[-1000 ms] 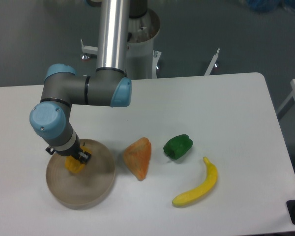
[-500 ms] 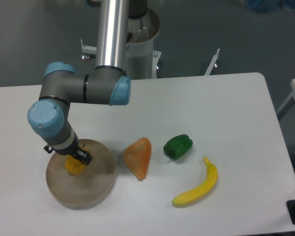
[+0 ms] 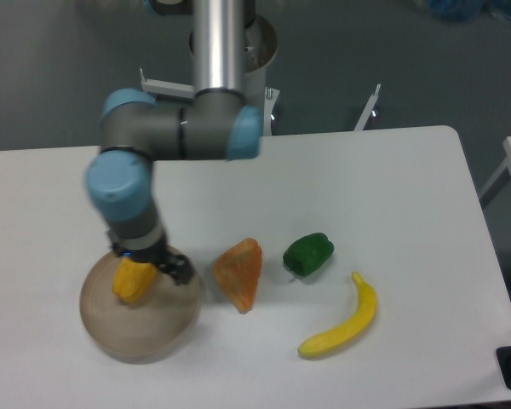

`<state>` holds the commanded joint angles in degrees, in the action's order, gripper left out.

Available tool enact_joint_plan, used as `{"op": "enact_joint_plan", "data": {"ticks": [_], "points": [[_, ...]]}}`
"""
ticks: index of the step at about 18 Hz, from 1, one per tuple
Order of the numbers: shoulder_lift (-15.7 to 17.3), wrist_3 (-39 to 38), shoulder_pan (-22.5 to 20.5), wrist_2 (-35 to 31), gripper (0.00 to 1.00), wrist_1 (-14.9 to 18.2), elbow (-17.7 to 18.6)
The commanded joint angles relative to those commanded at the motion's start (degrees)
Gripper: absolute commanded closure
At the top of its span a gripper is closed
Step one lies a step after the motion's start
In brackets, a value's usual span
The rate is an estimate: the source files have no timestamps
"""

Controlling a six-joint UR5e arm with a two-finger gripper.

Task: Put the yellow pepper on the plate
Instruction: 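Raise the gripper away from the pepper on the plate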

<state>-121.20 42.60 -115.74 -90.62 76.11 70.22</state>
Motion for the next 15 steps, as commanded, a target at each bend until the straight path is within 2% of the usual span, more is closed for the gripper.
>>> {"op": "enact_joint_plan", "data": {"ticks": [6,7,10,15], "points": [[-0.35,15.2,-8.53,0.0,0.0,-0.53,-2.1],[-0.61,18.1,-9.76,-0.09,0.0,-1.75,-2.46],[-1.31,19.8,-11.44,-0.09,0.0,-5.09,-2.46],[-1.76,20.24,-12.32,-0.17,0.0,-6.59,-1.76]]}}
